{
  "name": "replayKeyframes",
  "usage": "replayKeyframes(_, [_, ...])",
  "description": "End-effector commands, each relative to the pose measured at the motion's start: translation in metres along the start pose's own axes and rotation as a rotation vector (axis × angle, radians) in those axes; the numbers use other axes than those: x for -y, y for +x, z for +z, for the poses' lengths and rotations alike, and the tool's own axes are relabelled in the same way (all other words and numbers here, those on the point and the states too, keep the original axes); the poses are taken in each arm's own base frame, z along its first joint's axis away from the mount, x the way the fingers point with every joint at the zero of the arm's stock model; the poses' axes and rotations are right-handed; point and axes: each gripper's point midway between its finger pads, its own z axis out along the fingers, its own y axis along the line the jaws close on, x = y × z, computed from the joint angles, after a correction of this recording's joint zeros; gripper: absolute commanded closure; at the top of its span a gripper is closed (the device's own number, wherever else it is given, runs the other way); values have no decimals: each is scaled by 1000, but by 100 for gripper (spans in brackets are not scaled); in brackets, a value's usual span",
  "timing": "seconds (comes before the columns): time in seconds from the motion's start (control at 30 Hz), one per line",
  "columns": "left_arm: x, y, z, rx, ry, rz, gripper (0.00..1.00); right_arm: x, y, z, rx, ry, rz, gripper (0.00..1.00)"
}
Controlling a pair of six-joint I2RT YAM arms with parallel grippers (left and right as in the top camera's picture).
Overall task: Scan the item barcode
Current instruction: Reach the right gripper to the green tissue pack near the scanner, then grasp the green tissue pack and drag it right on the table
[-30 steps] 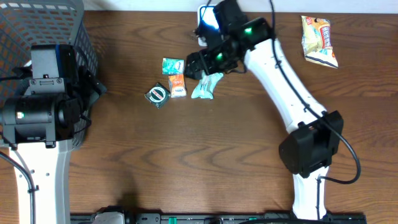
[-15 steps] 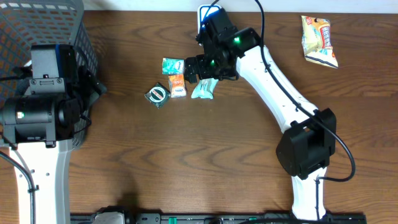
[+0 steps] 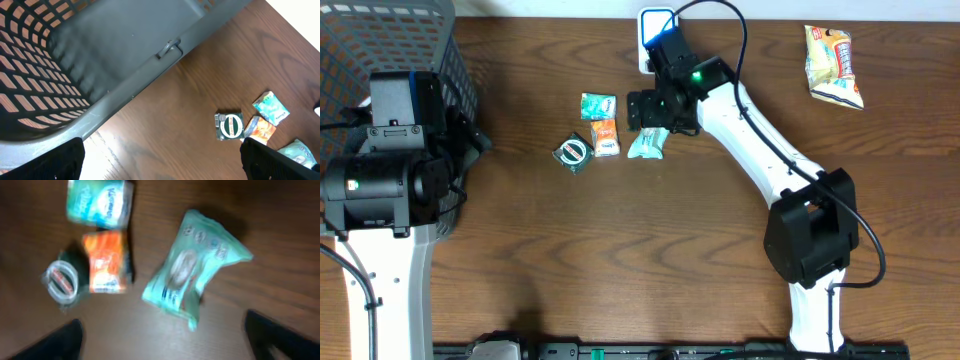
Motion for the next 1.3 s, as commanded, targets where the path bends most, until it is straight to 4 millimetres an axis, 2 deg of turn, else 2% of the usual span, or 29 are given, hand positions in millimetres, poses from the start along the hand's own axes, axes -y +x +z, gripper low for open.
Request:
replayKeyframes(0.0, [-3, -3, -1, 9, -10, -11, 2, 19, 8, 25, 31, 98, 26, 23])
replayKeyframes(0.2, [-3, -3, -1, 9, -10, -11, 2, 32, 25, 53, 37, 118, 21, 34])
replayKeyframes(0.27, [-3, -3, -1, 9, -10, -11, 2, 44, 31, 58, 38, 163, 21, 40])
replayKeyframes(0.33, [-3, -3, -1, 9, -10, -11, 2, 59, 37, 58, 32, 240, 19, 41])
replayKeyframes(0.57, [-3, -3, -1, 9, -10, -11, 2, 101, 64, 39, -82, 439, 11, 40])
replayKeyframes(0.7, [-3, -3, -1, 9, -10, -11, 2, 108, 66, 17, -116, 505, 2, 41])
replayKeyframes(0.83, [-3, -3, -1, 9, -10, -11, 2, 100, 50, -4, -96, 505, 2, 39])
replayKeyframes(0.9, [-3, -3, -1, 9, -10, -11, 3, 85, 36, -9, -67, 446, -6, 37])
replayKeyframes(0.97, [-3, -3, -1, 9, -10, -11, 2, 74, 31, -6, -57, 386, 1, 32])
replayKeyframes(1.0, [-3, -3, -1, 9, -10, -11, 2, 58, 29, -1, -54, 300, 8, 29])
replayKeyframes(1.07, [-3, -3, -1, 9, -10, -11, 2, 43, 26, 4, -50, 216, 13, 29])
replayKeyframes(1.13, [-3, -3, -1, 9, -10, -11, 2, 29, 16, 7, -18, 146, 4, 30])
replayKeyframes(1.2, [-3, -3, -1, 9, -10, -11, 2, 25, 10, 9, 12, 131, 1, 39])
replayKeyframes(1.27, [-3, -3, -1, 9, -10, -11, 2, 21, 6, 12, 33, 119, -4, 43])
